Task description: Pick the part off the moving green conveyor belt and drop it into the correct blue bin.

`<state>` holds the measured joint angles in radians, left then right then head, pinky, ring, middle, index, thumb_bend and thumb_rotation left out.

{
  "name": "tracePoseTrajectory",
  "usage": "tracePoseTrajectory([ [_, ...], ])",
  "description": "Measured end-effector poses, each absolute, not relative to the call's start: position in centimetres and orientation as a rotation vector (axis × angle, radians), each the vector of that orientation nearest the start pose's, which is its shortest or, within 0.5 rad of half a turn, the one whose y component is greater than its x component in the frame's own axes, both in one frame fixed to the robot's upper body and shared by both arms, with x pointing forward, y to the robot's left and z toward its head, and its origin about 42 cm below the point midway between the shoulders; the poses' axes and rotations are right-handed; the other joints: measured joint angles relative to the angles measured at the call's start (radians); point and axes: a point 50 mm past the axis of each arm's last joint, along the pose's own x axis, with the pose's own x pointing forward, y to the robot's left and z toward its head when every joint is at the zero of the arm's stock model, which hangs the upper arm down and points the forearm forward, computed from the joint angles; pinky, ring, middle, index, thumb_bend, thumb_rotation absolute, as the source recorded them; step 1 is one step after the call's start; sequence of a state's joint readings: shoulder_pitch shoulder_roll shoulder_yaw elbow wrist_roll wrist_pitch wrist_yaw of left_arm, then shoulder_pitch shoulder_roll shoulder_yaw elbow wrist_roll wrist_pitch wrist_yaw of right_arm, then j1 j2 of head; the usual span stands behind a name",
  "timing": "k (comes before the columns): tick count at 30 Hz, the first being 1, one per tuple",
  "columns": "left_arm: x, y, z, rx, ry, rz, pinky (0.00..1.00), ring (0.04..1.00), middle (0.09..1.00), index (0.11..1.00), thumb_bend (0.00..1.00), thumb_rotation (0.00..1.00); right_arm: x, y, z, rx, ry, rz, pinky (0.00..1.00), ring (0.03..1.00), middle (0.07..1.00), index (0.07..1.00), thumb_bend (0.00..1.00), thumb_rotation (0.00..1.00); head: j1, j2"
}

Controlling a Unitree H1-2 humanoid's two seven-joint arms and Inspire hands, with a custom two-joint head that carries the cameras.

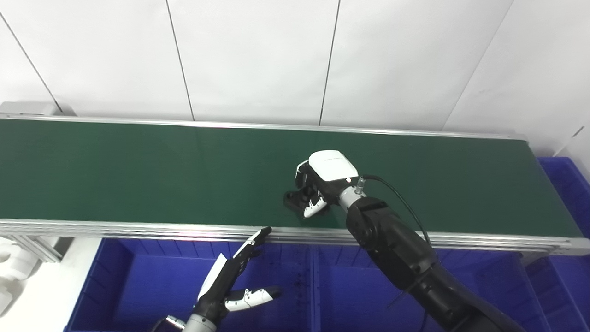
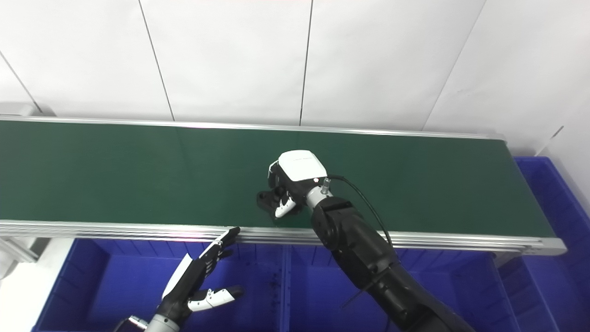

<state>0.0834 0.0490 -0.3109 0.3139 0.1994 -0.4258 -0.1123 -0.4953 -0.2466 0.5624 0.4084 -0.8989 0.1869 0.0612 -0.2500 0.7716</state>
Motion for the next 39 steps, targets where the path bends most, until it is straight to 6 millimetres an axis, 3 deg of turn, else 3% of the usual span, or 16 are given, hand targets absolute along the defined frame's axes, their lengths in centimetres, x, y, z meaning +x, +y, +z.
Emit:
tracePoseTrajectory([
  [6, 22.1, 14.1, 1.9, 0.202, -0.054, -0.488, 0.89, 0.949, 0.961, 0.927, 0.62, 0.58, 40.9, -16.0, 11.3, -1.413, -0.078, 0.406, 0.29, 0.367, 0.483, 0.55, 0.51, 0.0, -0.005, -0.003],
  [8, 22.2, 14.1, 2.0, 0.202, -0.054, -0.488, 0.89, 0.949, 0.962, 0.928, 0.62, 0.59, 40.7, -16.1, 11.4, -1.407, -0.083, 0.402, 0.28, 0.415, 0.457, 0.534, 0.52, 0.0, -0.005, -0.003],
  [10, 22.1, 14.1, 2.0, 0.202, -0.054, -0.488, 0.89, 0.947, 0.962, 0.93, 0.62, 0.59, 40.2, -16.2, 11.4, -1.404, -0.091, 0.396, 0.26, 0.368, 0.466, 0.553, 0.51, 0.0, -0.005, -0.003],
  [12, 22.1, 14.1, 1.9, 0.202, -0.054, -0.488, 0.89, 0.948, 0.962, 0.93, 0.62, 0.6, 39.5, -16.1, 11.5, -1.386, -0.102, 0.395, 0.24, 0.387, 0.503, 0.503, 0.52, 0.0, -0.008, -0.003],
  [13, 22.1, 14.1, 2.0, 0.202, -0.054, -0.488, 0.89, 0.948, 0.962, 0.929, 0.62, 0.61, 39.0, -16.0, 11.5, -1.375, -0.107, 0.397, 0.2, 0.304, 0.484, 0.495, 0.52, 0.0, -0.009, -0.002],
  [16, 22.1, 14.1, 2.0, 0.202, -0.054, -0.488, 0.88, 0.948, 0.965, 0.931, 0.63, 0.62, 37.3, -15.4, 11.7, -1.326, -0.12, 0.415, 0.16, 0.234, 0.472, 0.49, 0.53, 0.0, -0.017, 0.002],
  [20, 21.9, 14.1, 1.9, 0.202, -0.041, -0.487, 0.88, 0.945, 0.965, 0.931, 0.63, 0.62, 35.4, -14.9, 14.5, -1.255, -0.2, 0.387, 0.15, 0.22, 0.471, 0.49, 0.53, 0.0, -0.021, 0.005],
  [27, 21.7, 14.1, 2.1, 0.199, -0.047, -0.486, 0.88, 0.946, 0.967, 0.93, 0.63, 0.63, 33.0, -17.1, 19.9, -1.193, -0.265, 0.254, 0.16, 0.231, 0.471, 0.489, 0.53, 0.0, -0.031, 0.014],
  [31, 21.6, 14.0, 2.4, 0.194, -0.058, -0.485, 0.88, 0.945, 0.963, 0.929, 0.63, 0.63, 30.5, -19.7, 19.5, -1.15, -0.22, 0.197, 0.14, 0.207, 0.47, 0.487, 0.53, 0.0, -0.026, 0.028],
  [39, 21.2, 13.8, 3.2, 0.189, -0.065, -0.484, 0.88, 0.943, 0.96, 0.93, 0.62, 0.63, 24.0, -23.8, 16.1, -1.116, -0.063, 0.13, 0.18, 0.263, 0.474, 0.487, 0.53, 0.0, -0.038, 0.048],
])
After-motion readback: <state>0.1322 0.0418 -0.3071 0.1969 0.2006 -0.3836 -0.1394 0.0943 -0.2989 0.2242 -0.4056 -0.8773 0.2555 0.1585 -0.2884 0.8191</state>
